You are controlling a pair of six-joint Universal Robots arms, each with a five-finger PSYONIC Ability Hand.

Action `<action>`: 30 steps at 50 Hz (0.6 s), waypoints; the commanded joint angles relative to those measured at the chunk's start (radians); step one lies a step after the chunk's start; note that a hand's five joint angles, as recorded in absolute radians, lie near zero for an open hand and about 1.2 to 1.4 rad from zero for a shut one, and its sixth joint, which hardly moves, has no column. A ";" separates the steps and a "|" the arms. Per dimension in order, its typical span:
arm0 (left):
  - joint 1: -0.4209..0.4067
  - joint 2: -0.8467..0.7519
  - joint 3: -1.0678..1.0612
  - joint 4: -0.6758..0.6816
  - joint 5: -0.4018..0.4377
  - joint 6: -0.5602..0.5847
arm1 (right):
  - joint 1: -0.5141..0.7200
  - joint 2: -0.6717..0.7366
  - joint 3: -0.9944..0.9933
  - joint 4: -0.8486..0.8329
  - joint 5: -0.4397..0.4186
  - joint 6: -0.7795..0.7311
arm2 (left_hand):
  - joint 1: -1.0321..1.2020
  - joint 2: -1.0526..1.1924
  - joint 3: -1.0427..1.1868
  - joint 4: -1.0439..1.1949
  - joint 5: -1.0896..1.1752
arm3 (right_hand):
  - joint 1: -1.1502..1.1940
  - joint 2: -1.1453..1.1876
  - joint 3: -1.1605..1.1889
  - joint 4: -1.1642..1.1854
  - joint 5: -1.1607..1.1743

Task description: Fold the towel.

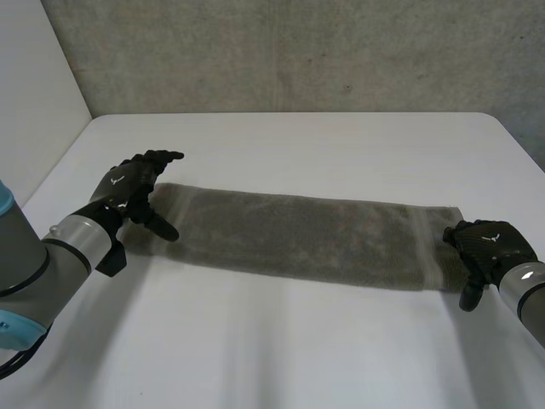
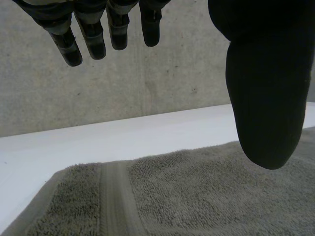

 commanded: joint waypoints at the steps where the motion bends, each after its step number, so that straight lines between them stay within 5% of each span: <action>1: 0.014 0.020 -0.032 0.057 0.006 0.009 | -0.027 0.066 0.002 -0.101 -0.007 -0.022 | 0.005 0.006 0.006 0.009 -0.025 | 0.250 0.249 0.247 0.242 0.247; 3: 0.017 0.024 -0.043 0.077 0.006 0.003 | -0.036 0.086 -0.007 -0.105 -0.007 -0.034 | 0.005 0.006 0.006 0.009 -0.025 | 0.351 0.349 0.348 0.343 0.348; 5: 0.017 0.024 -0.046 0.082 0.008 0.005 | -0.060 0.112 -0.030 -0.103 0.002 -0.065 | 0.005 0.006 0.006 0.009 -0.025 | 0.876 0.874 0.873 0.868 0.873; 6: 0.017 0.024 -0.049 0.085 0.008 0.003 | -0.061 0.112 -0.030 -0.103 0.003 -0.065 | 0.005 0.006 0.006 0.009 -0.025 | 0.879 0.878 0.877 0.871 0.876; 7: 0.017 0.024 -0.049 0.085 0.008 0.003 | -0.086 0.109 -0.036 -0.105 0.006 -0.086 | 0.005 0.006 0.006 0.009 -0.025 | 1.119 1.118 1.117 1.112 1.116; 16: 0.017 0.032 -0.053 0.089 0.006 0.002 | -0.260 0.027 -0.105 -0.121 0.001 -0.261 | 0.005 0.006 0.006 0.009 -0.025 | 1.122 1.120 1.119 1.114 1.119; 23: 0.017 0.038 -0.057 0.089 0.008 0.002 | -0.257 0.040 -0.252 -0.106 0.024 -0.411 | 0.005 0.006 0.006 0.009 -0.025 | 1.122 1.120 1.119 1.114 1.119; 25: 0.017 0.043 -0.058 0.089 0.006 0.002 | -0.226 0.035 -0.282 -0.103 0.029 -0.421 | 0.005 0.006 0.006 0.009 -0.025 | 1.122 1.120 1.119 1.114 1.119; 27: 0.018 0.044 -0.060 0.089 0.006 0.002 | -0.042 0.038 -0.355 -0.101 0.044 -0.417 | 0.005 0.006 0.006 0.009 -0.025 | 1.122 1.120 1.119 1.114 1.119; 30: 0.017 0.046 -0.064 0.092 0.008 0.002 | 0.067 0.046 -0.394 -0.101 0.055 -0.417 | 0.005 0.006 0.006 0.009 -0.025 | 1.122 1.120 1.119 1.114 1.119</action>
